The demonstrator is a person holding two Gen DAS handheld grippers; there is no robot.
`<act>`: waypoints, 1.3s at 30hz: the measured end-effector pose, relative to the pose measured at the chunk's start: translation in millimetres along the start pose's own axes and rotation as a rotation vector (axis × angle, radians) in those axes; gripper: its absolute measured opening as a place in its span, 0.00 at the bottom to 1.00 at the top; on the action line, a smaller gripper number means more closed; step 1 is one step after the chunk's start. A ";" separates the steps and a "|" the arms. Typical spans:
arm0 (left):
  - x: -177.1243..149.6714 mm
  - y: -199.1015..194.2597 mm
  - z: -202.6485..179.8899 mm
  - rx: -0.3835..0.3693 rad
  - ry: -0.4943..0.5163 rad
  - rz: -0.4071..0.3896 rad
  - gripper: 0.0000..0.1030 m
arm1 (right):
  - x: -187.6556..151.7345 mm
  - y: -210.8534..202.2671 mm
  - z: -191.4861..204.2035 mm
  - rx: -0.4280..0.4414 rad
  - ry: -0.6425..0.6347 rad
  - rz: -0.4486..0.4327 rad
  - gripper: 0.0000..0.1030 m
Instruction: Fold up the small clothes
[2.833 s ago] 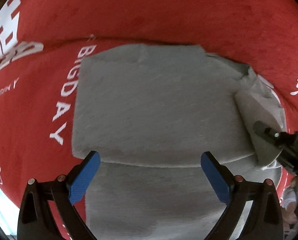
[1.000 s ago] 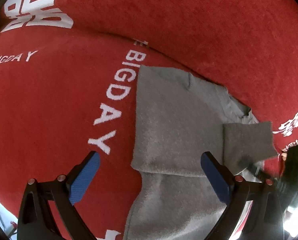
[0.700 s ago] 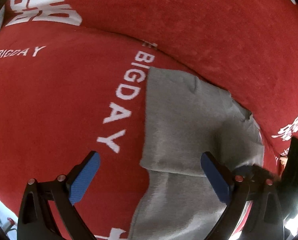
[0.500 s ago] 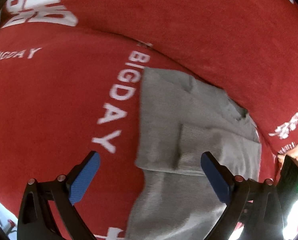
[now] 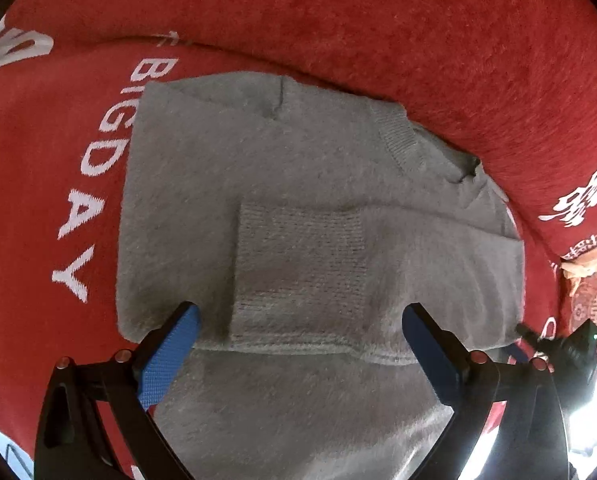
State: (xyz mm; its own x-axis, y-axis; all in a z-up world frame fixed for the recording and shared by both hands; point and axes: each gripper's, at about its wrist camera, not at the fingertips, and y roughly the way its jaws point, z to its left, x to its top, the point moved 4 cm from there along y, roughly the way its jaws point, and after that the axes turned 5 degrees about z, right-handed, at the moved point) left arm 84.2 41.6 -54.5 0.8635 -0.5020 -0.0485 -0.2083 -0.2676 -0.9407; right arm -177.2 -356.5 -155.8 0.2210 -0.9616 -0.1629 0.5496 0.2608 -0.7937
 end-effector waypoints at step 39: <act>29.5 46.7 -69.7 0.263 0.076 -0.060 0.98 | 102.8 15.4 29.1 -0.249 -0.248 -0.038 0.07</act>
State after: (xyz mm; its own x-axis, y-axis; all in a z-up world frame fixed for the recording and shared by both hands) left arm 68.0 -43.1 -76.5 0.8315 -0.5550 0.0257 -0.0234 -0.0812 -0.9964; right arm -122.5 -448.9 -167.7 0.4098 -0.9122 -0.0072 0.3543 0.1665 -0.9202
